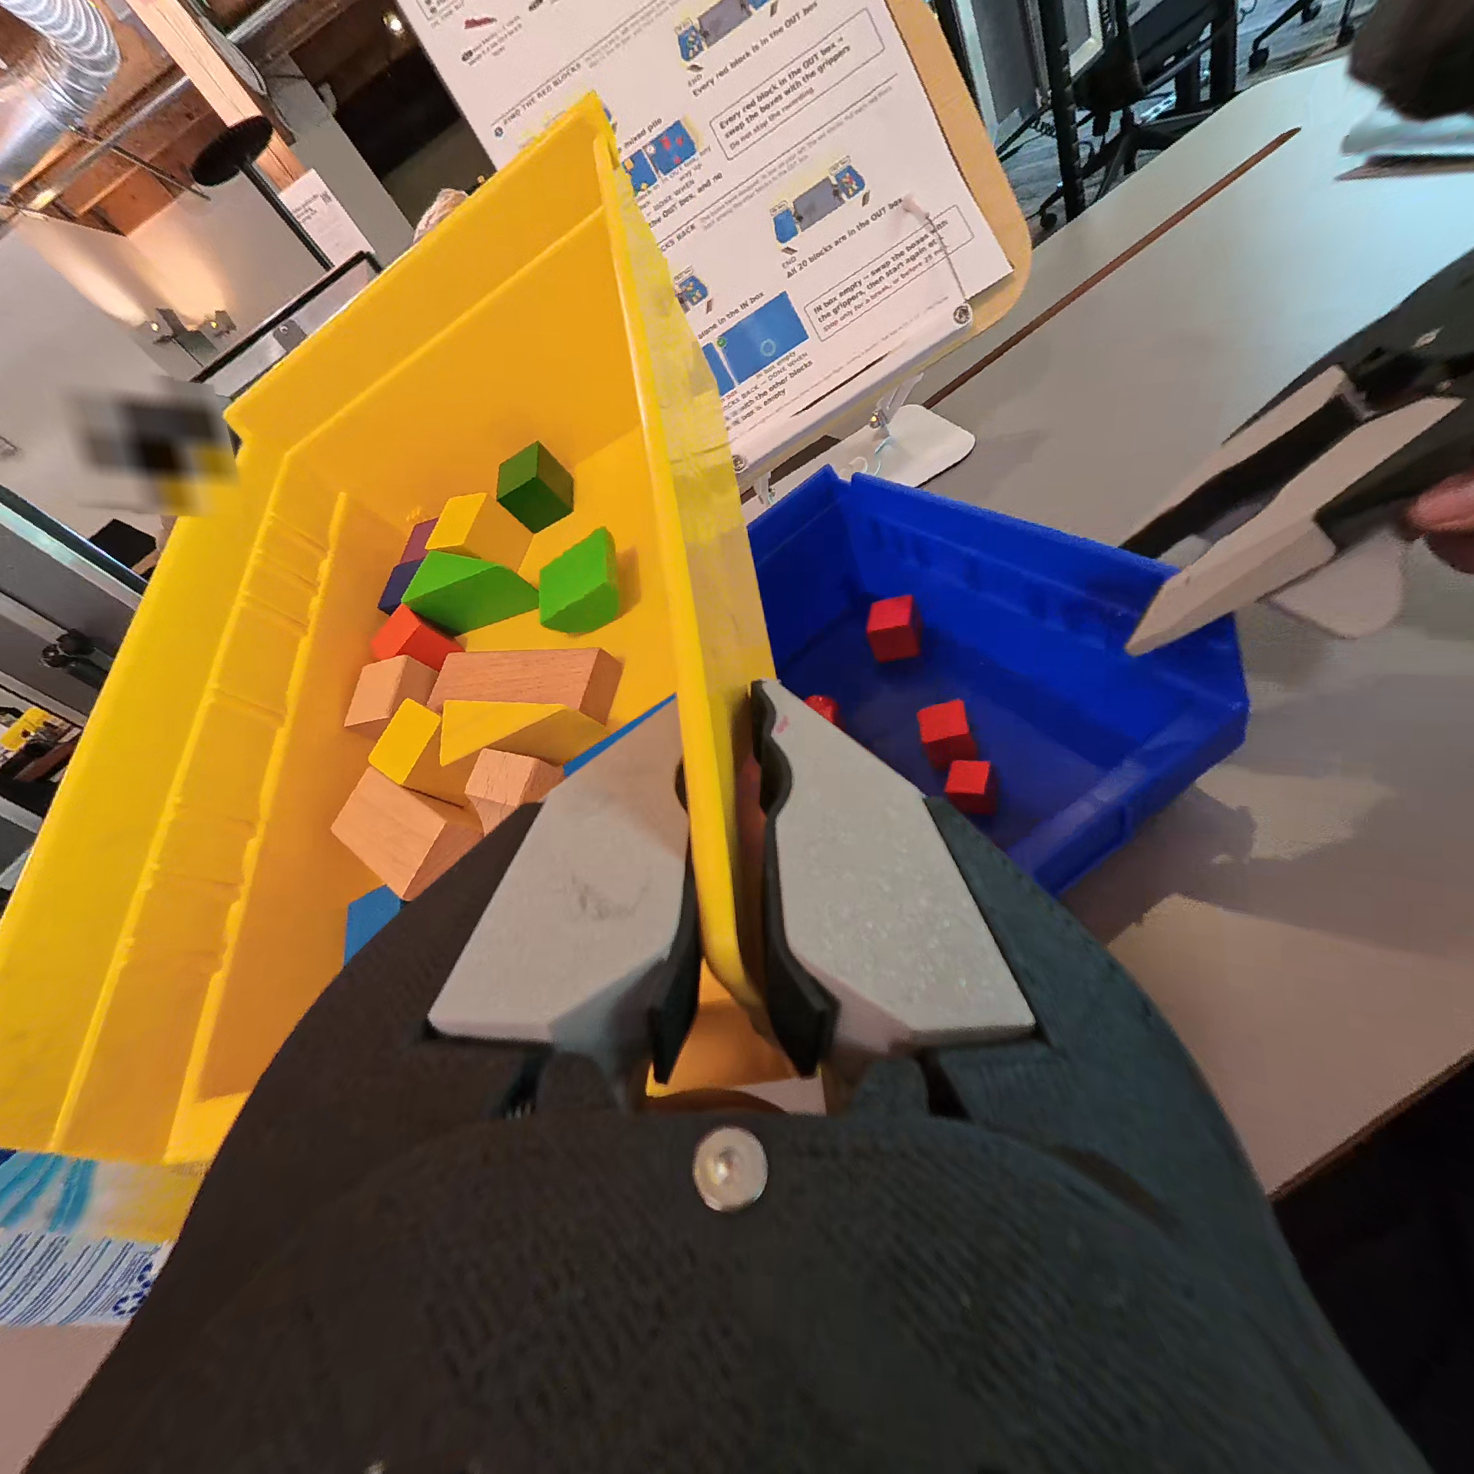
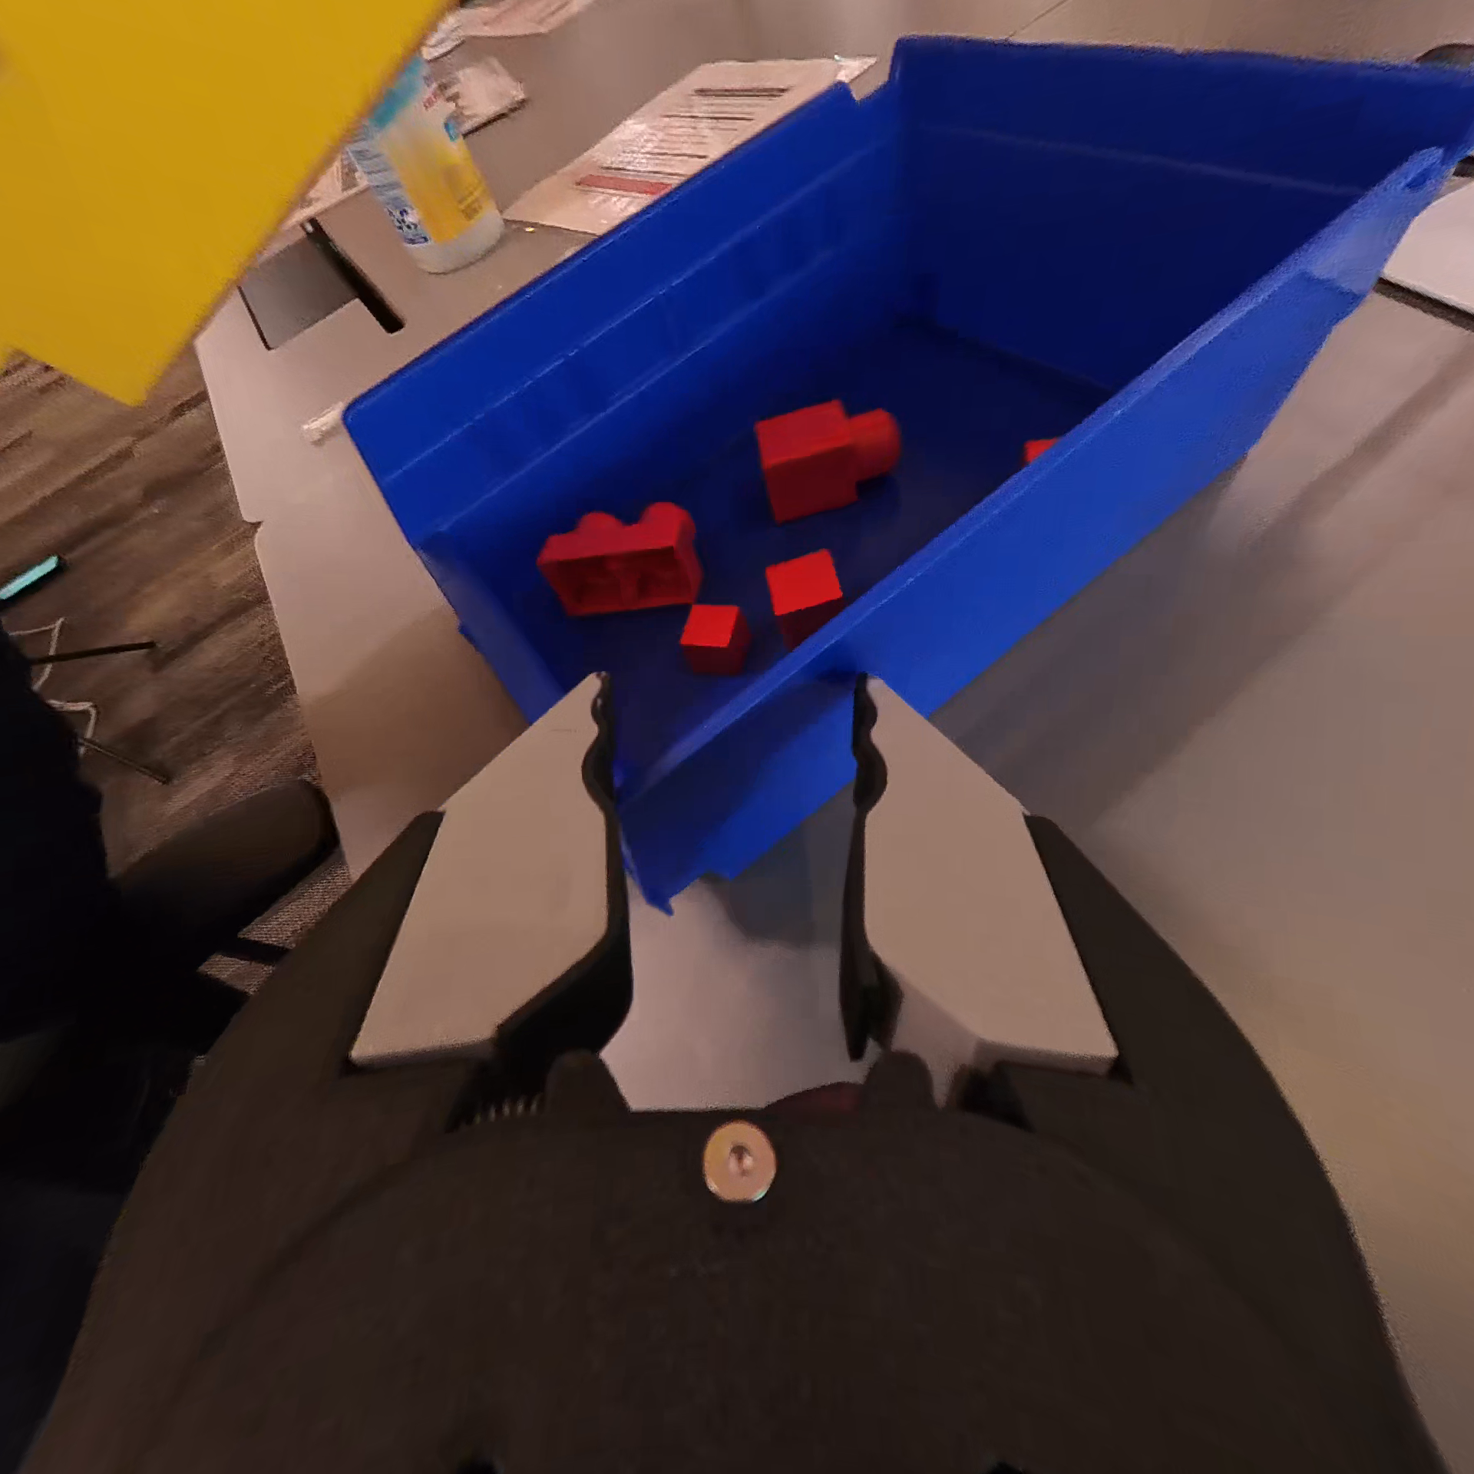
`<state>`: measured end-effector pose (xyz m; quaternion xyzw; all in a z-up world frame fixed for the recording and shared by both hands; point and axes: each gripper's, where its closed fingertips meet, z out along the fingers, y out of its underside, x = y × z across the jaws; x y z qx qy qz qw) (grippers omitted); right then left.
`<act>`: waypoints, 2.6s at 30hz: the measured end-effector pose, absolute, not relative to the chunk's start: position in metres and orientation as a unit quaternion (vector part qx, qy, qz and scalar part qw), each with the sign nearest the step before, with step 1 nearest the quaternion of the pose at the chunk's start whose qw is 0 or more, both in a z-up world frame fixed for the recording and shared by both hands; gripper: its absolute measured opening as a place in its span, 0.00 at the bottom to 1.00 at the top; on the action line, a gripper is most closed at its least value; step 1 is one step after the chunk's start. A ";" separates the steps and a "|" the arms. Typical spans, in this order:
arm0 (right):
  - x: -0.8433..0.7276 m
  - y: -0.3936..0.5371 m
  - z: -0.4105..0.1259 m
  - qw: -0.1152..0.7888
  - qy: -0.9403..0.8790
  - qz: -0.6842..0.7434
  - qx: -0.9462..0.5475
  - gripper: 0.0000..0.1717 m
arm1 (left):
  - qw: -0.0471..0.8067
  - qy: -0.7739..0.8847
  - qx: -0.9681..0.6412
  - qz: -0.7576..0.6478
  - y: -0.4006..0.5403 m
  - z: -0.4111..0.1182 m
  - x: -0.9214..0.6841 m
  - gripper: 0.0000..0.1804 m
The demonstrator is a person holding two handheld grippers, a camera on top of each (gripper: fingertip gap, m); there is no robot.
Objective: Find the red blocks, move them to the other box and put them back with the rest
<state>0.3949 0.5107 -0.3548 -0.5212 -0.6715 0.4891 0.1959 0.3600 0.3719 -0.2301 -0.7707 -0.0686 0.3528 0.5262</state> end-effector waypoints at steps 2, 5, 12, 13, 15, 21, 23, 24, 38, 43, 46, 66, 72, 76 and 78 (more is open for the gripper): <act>0.410 0.521 -0.343 0.199 -0.669 0.495 -0.517 0.33 | 0.528 -0.059 -0.770 0.353 0.379 -0.230 0.368 0.01; 0.443 0.541 -0.312 0.207 -0.657 0.520 -0.504 0.33 | 0.527 -0.018 -0.770 0.359 0.399 -0.230 0.391 0.02; 0.528 0.629 -0.263 0.299 -0.627 0.490 -0.526 0.31 | 0.551 0.087 -0.780 0.283 0.477 -0.235 0.465 0.02; 0.539 0.641 -0.262 0.309 -0.626 0.475 -0.535 0.31 | 0.548 0.099 -0.786 0.269 0.491 -0.236 0.475 0.02; 0.559 0.664 -0.260 0.336 -0.622 0.444 -0.550 0.32 | 0.541 0.129 -0.793 0.248 0.521 -0.238 0.494 0.02; 0.592 0.710 -0.239 0.398 -0.574 0.426 -0.575 0.31 | 0.533 0.209 -0.793 0.208 0.595 -0.248 0.549 0.02; 0.596 0.722 -0.240 0.402 -0.565 0.423 -0.583 0.31 | 0.523 0.221 -0.800 0.194 0.613 -0.261 0.562 0.03; 0.598 0.728 -0.243 0.399 -0.561 0.421 -0.591 0.31 | 0.516 0.226 -0.805 0.188 0.621 -0.270 0.566 0.03; 0.575 0.698 -0.280 0.357 -0.629 0.356 -0.592 0.31 | 0.499 0.199 -0.826 0.169 0.628 -0.330 0.571 0.13; 0.551 0.636 -0.301 0.304 -0.703 0.354 -0.537 0.32 | 0.519 0.136 -0.835 0.123 0.554 -0.305 0.529 0.19; 0.540 0.606 -0.326 0.274 -0.751 0.319 -0.509 0.33 | 0.511 0.091 -0.843 0.138 0.510 -0.306 0.487 0.19; 0.612 0.755 -0.341 0.328 -0.653 0.098 -0.676 0.26 | 0.354 -0.006 -0.910 0.214 0.426 -0.359 0.377 0.21; 0.554 0.674 -0.319 0.335 -0.696 0.264 -0.577 0.31 | 0.344 0.010 -0.916 0.207 0.462 -0.384 0.387 0.09; 0.516 0.638 -0.348 0.312 -0.721 0.272 -0.556 0.36 | 0.328 0.012 -0.917 0.226 0.466 -0.393 0.383 0.00; 0.506 0.638 -0.374 0.294 -0.736 0.236 -0.562 0.38 | 0.335 0.015 -0.919 0.207 0.461 -0.388 0.388 0.09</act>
